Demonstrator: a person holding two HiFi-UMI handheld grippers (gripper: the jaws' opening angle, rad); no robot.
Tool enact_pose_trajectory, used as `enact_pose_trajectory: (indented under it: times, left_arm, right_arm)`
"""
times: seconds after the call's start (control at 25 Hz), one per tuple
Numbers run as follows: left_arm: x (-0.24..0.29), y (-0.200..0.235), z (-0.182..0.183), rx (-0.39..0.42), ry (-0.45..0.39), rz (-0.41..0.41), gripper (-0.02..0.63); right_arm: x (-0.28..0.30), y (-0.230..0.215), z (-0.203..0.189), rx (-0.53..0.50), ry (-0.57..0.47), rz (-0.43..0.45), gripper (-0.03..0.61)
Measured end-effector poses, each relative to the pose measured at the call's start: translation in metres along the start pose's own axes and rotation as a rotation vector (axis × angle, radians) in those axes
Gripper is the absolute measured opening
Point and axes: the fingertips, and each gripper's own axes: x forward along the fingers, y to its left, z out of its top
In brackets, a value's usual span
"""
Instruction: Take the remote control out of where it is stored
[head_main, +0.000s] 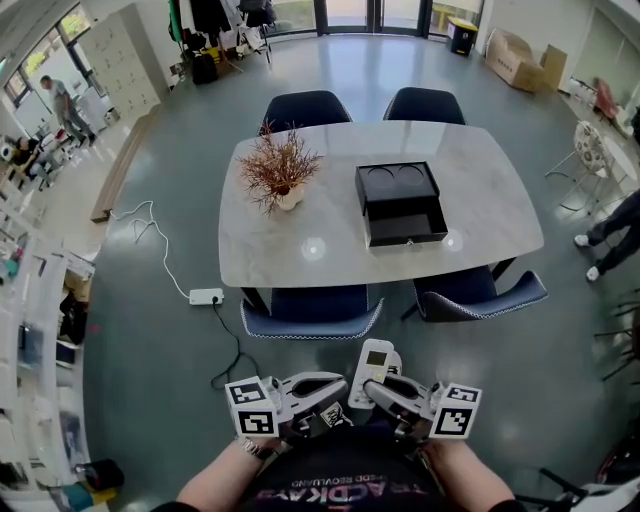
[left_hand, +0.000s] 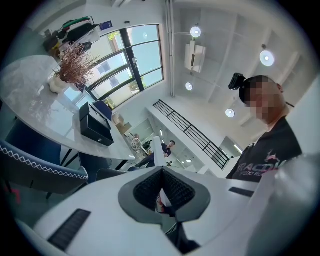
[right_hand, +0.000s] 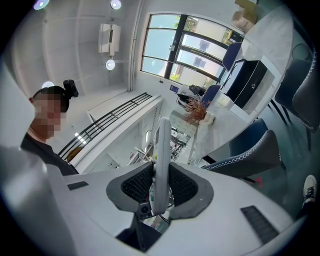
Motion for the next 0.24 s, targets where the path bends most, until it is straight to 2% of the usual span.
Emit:
enact_pose_trajectory:
  times: [0.24]
  left_arm:
    - [-0.0031, -0.0032, 0.0072, 0.007, -0.004, -0.002, 0.001]
  right_arm:
    - [0.0054, 0.0059, 0.0030, 0.002, 0.001, 0.011, 0.110]
